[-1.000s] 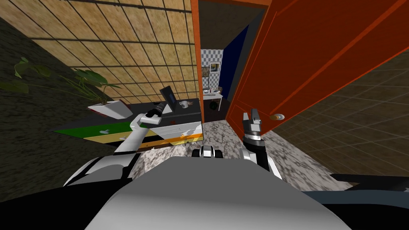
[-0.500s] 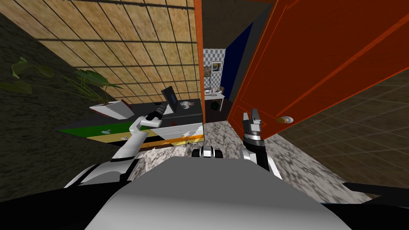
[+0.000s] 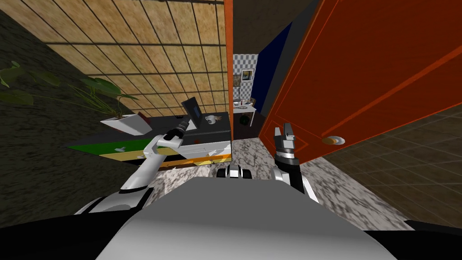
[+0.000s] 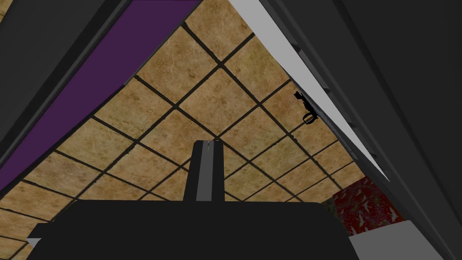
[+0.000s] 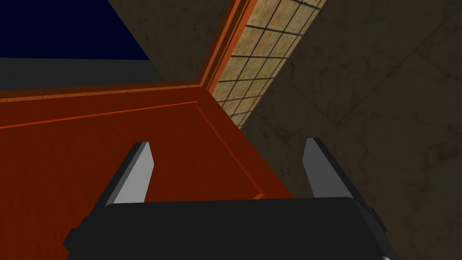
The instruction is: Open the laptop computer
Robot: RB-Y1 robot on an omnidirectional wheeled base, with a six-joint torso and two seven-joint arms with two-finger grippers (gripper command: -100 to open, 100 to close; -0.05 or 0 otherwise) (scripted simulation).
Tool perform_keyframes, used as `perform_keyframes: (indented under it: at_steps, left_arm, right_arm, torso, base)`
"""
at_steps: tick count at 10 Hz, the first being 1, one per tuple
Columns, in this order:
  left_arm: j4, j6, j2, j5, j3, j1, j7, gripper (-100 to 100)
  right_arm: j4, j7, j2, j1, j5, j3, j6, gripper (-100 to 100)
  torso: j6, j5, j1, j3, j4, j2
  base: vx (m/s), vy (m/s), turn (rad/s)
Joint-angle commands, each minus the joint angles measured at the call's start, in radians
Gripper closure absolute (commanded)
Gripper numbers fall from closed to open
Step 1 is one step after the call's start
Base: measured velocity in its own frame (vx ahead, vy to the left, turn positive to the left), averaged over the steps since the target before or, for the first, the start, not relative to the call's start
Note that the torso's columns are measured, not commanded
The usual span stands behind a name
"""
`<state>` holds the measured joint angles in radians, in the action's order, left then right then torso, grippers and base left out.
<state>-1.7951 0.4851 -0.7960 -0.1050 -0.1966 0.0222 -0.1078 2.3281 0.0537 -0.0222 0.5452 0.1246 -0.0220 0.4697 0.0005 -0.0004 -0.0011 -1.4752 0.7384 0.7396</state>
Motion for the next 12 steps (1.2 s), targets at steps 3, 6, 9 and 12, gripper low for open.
perform_keyframes:
  at_steps: [3, 6, 9, 12]
  left_arm:
    - [-0.139, 0.024, 0.021, 0.008, -0.017, -0.077, 0.005, 100]
    - [-0.232, 0.049, 0.042, 0.016, -0.033, -0.148, 0.009, 100]
    - [-0.311, 0.075, 0.063, 0.023, -0.05, -0.22, 0.014, 100]
    - [-0.388, 0.1, 0.084, 0.031, -0.066, -0.265, 0.018, 100]
  right_arm:
    - [0.0, 0.0, 0.0, 0.0, 0.0, 0.0, 0.0, 0]
    - [0.0, 0.0, 0.0, 0.0, 0.0, 0.0, 0.0, 0]
    - [0.0, 0.0, 0.0, 0.0, 0.0, 0.0, 0.0, 0]
    - [0.0, 0.0, 0.0, 0.0, 0.0, 0.0, 0.0, 0]
  torso:
    - [-0.001, 0.001, 0.002, -0.002, -0.001, -0.003]
    - [0.0, 0.001, 0.001, -0.002, -0.001, -0.003]
    - [-0.001, 0.0, 0.002, 0.0, 0.0, -0.002]
    - [0.0, 0.0, 0.0, 0.001, 0.0, 0.001]
  base:
    - [0.066, 0.019, 0.064]
    - [0.085, 0.026, 0.053]
    - [0.059, 0.019, 0.058]
    - [0.043, 0.012, 0.034]
